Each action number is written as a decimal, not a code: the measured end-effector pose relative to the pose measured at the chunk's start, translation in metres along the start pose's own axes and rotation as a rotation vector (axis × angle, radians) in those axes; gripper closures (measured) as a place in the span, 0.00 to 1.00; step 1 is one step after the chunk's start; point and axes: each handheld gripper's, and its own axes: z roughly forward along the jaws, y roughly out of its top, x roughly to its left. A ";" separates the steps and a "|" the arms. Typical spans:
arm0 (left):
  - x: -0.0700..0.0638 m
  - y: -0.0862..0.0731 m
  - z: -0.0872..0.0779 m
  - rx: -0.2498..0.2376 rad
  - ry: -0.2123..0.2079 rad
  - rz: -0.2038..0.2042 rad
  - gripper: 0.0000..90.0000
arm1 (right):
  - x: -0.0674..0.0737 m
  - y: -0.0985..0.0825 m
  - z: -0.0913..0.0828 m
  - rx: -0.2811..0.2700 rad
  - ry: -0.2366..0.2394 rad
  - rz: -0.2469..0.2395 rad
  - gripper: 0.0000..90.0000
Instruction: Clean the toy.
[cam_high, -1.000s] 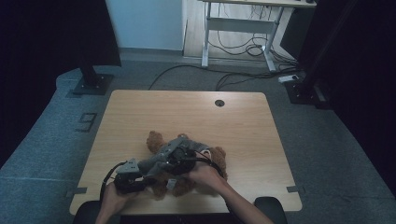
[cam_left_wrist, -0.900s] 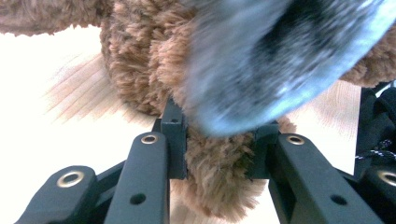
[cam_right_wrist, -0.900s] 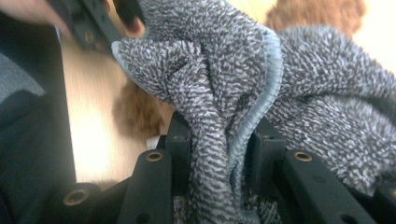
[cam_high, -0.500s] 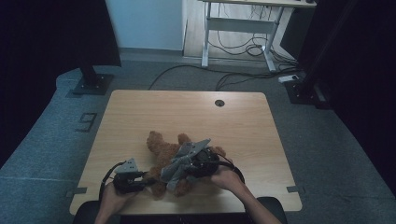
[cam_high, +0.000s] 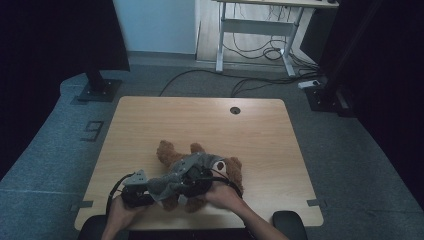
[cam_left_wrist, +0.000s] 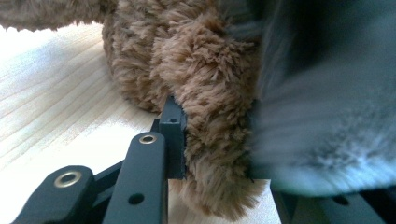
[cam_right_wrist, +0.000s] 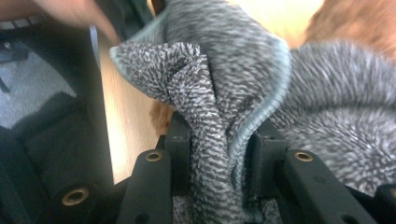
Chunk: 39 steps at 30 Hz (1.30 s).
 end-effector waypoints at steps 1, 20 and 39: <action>0.000 0.000 0.000 0.001 0.002 -0.001 0.73 | 0.001 -0.004 0.003 0.003 0.000 0.002 0.73; 0.001 -0.001 0.000 -0.001 -0.005 -0.001 0.74 | 0.001 -0.080 -0.019 0.022 -0.033 0.092 0.75; 0.000 -0.001 0.000 -0.003 -0.007 0.001 0.72 | 0.005 -0.053 -0.063 -0.078 -0.052 0.063 0.74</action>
